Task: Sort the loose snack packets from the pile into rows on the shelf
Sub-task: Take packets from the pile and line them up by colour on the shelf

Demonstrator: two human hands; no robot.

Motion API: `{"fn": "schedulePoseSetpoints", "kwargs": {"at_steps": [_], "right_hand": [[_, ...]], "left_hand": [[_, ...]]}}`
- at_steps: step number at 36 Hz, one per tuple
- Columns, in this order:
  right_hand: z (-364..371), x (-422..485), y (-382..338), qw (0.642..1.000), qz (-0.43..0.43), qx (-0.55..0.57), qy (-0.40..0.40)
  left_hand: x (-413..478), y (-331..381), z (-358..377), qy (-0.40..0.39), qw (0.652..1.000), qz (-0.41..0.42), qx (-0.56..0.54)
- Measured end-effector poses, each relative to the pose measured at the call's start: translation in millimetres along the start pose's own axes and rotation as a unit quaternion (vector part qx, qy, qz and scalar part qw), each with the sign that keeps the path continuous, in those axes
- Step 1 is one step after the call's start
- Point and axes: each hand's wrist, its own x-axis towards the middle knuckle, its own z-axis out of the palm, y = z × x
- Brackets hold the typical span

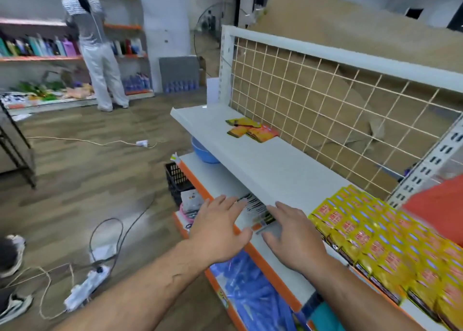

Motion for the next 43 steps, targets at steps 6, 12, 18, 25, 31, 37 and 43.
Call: {"fn": "schedulePoseSetpoints", "kwargs": {"at_steps": [6,12,18,25,31,37,43], "right_hand": [[4.3,67.6,-33.0,0.999,0.018,0.032,-0.005],[13.8,130.2,-38.2,0.999,0.021,0.028,-0.016],[24.2,202.8,-27.9,0.999,0.024,0.026,-0.020],[27.8,292.6,-5.5,0.996,0.052,0.062,-0.023],[25.1,347.1,14.5,0.991,0.101,0.080,-0.018],[33.1,389.2,28.6,0.978,0.176,0.109,0.036],[33.8,435.0,35.3,0.916,0.344,0.180,0.097]], "left_hand": [[44.0,-62.4,-11.1,-0.013,1.000,-0.006,-0.004],[90.3,-98.1,-3.6,-0.018,1.000,-0.003,-0.025],[156.0,-124.6,15.6,-0.001,1.000,0.020,-0.021],[244.5,-144.7,19.8,-0.045,0.999,0.027,0.004],[312.0,-149.0,29.4,-0.070,0.996,0.049,-0.008],[372.0,-154.2,51.6,-0.024,0.992,0.121,-0.032],[432.7,-154.9,62.2,-0.063,0.979,0.194,0.015]]}}
